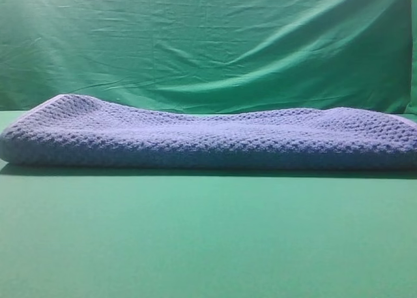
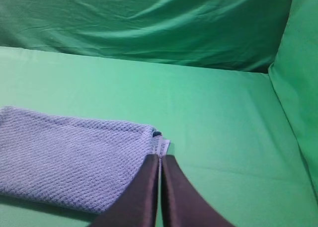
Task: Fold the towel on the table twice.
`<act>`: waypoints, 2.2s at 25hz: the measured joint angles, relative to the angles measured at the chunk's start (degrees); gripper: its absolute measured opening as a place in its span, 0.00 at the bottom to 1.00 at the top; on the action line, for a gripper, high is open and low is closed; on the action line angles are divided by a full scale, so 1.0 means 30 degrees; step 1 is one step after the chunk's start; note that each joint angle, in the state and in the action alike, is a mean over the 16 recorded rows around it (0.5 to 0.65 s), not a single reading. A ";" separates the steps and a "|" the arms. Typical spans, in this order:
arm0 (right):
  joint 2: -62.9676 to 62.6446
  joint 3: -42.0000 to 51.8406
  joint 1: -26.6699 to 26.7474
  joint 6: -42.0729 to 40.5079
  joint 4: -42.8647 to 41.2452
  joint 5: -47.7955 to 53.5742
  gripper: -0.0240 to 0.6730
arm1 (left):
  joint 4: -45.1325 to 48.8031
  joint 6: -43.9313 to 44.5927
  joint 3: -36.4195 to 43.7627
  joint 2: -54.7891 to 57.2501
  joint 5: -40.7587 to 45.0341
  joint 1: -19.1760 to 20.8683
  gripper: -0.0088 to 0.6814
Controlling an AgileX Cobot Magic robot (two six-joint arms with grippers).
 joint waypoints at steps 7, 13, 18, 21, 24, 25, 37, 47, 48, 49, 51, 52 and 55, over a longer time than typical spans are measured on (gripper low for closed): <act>-0.2964 0.2343 0.0000 -0.0426 0.0073 -0.0453 0.03 | 0.0256 -0.0046 0.2632 -0.3295 -0.0158 0.0002 0.01; -0.5549 0.3956 0.0000 -0.0838 0.0332 -0.0832 0.03 | 0.0722 -0.0412 0.4084 -0.5820 -0.0113 0.0002 0.01; -0.7638 0.4880 0.0000 -0.1079 0.0799 -0.1053 0.03 | 0.1601 -0.1367 0.4554 -0.7434 0.0138 0.0007 0.01; -0.8689 0.5278 0.0000 -0.1136 0.1130 -0.1077 0.03 | 0.2440 -0.2375 0.4719 -0.8223 0.0348 0.0015 0.01; -0.9493 0.5564 0.0000 -0.1168 0.1492 -0.0903 0.03 | 0.3294 -0.3477 0.4975 -0.8818 0.0620 0.0023 0.01; -0.9710 0.5641 0.0000 -0.1188 0.1613 -0.0822 0.03 | 0.3561 -0.3827 0.5074 -0.8977 0.0714 0.0025 0.01; -1.0514 0.7085 0.0000 -0.1784 0.2274 -0.1453 0.03 | 0.6225 -0.6151 0.7113 -0.9726 -0.0972 0.0042 0.01; -1.0521 1.1242 0.0000 -0.2114 0.0758 -0.6129 0.03 | 0.7453 -0.6173 1.0429 -0.9726 -0.5590 0.0042 0.01; -1.0521 1.1687 0.0000 -0.2123 0.0570 -0.6546 0.03 | 0.7456 -0.6173 1.0758 -0.9726 -0.5886 0.0042 0.01; -1.0521 1.2109 0.0000 -0.2129 0.0383 -0.6913 0.03 | 0.7424 -0.6173 1.1059 -0.9726 -0.6117 0.0042 0.01; -1.0521 1.2863 0.0000 -0.2138 0.0018 -0.7462 0.03 | 0.7284 -0.6173 1.1580 -0.9726 -0.6422 0.0042 0.01; -1.0521 1.3182 0.0000 -0.2143 -0.0149 -0.7633 0.03 | 0.7187 -0.6173 1.1790 -0.9726 -0.6507 0.0042 0.01; -1.0521 1.3914 0.0000 -0.2152 -0.0514 -0.7798 0.03 | 0.6860 -0.6173 1.2246 -0.9726 -0.6574 0.0042 0.01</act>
